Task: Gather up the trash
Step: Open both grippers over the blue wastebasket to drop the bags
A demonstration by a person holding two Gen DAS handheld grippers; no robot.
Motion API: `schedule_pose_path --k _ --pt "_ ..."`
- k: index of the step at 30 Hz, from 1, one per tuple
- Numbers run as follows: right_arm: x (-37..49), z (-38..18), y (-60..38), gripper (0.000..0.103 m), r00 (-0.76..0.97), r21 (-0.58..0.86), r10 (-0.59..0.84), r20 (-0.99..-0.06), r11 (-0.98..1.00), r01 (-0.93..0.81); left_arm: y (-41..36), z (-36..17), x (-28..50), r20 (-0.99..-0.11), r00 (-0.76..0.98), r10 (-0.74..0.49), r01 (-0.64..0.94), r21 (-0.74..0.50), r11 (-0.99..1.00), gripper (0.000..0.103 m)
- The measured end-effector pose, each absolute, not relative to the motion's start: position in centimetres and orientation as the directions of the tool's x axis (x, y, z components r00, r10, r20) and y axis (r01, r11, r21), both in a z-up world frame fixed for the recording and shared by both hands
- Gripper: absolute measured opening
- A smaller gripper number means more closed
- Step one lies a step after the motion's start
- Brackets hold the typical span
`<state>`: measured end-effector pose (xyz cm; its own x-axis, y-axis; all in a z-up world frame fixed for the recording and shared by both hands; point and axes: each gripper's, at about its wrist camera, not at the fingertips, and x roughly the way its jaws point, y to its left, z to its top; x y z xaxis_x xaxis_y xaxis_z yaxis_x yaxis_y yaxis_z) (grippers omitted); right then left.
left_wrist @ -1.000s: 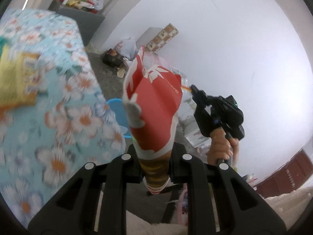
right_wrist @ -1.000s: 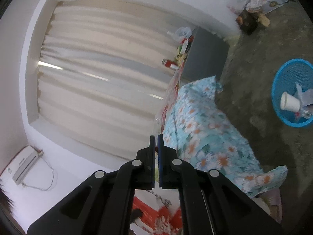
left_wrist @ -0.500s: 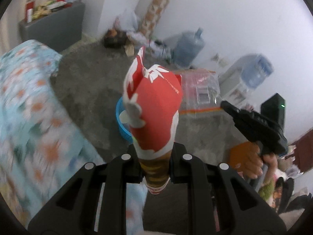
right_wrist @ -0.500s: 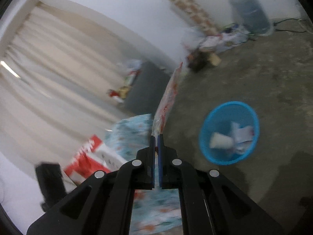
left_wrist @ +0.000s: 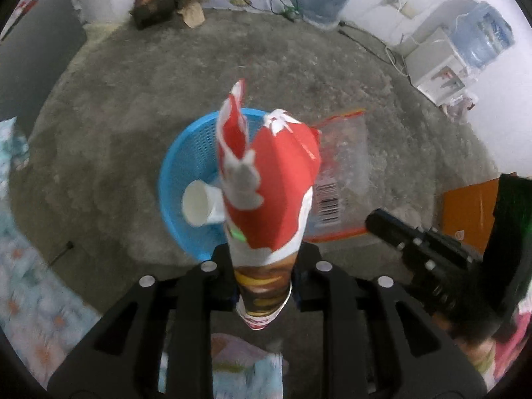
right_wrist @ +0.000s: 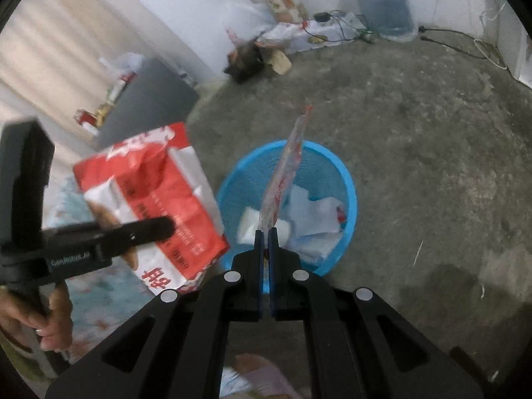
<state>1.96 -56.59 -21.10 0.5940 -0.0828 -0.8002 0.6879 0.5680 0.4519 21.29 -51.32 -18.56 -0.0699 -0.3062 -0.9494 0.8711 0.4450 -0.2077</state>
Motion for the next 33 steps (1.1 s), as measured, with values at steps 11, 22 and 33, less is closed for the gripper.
schedule_pose_path --k 11,22,33 --pt "-0.5 -27.6 -58.8 0.05 0.579 0.522 -0.055 -0.813 0.372 0.768 -54.2 -21.7 21.7 -0.944 -0.011 -0.329 0.844 -0.185 0.504 0.075" --pt "-3.5 -21.3 -55.2 0.055 0.679 0.62 -0.166 -0.715 0.3 0.725 -48.2 -11.2 20.4 -0.851 0.017 -0.526 0.78 -0.318 0.54 0.076" --pt "-1.4 -8.3 -46.5 0.076 0.742 0.528 -0.248 -0.623 0.567 0.632 -33.4 3.5 15.8 -0.694 0.215 -0.687 0.771 -0.311 0.556 0.083"
